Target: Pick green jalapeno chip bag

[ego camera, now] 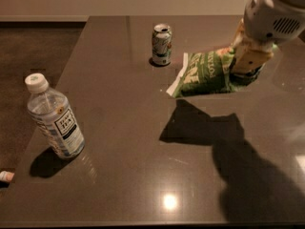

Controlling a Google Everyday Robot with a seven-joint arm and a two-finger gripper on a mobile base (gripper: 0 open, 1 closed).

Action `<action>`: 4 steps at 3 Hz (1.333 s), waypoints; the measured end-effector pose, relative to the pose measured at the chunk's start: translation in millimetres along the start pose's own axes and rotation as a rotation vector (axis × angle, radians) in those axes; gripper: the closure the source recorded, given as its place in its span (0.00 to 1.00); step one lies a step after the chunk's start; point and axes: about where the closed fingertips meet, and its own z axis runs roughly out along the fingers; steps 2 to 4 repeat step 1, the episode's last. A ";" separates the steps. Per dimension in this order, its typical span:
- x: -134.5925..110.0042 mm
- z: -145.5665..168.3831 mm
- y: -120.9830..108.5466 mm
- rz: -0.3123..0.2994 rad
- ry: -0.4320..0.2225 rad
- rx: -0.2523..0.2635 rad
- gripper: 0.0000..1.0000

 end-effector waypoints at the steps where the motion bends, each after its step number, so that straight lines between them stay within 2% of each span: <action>1: -5.3 -17.1 -7.6 -0.002 -0.021 0.040 1.00; 4: -5.3 -17.1 -7.6 -0.002 -0.021 0.040 1.00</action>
Offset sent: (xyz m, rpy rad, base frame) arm 0.0000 0.0000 0.0000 0.0000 0.0000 0.0000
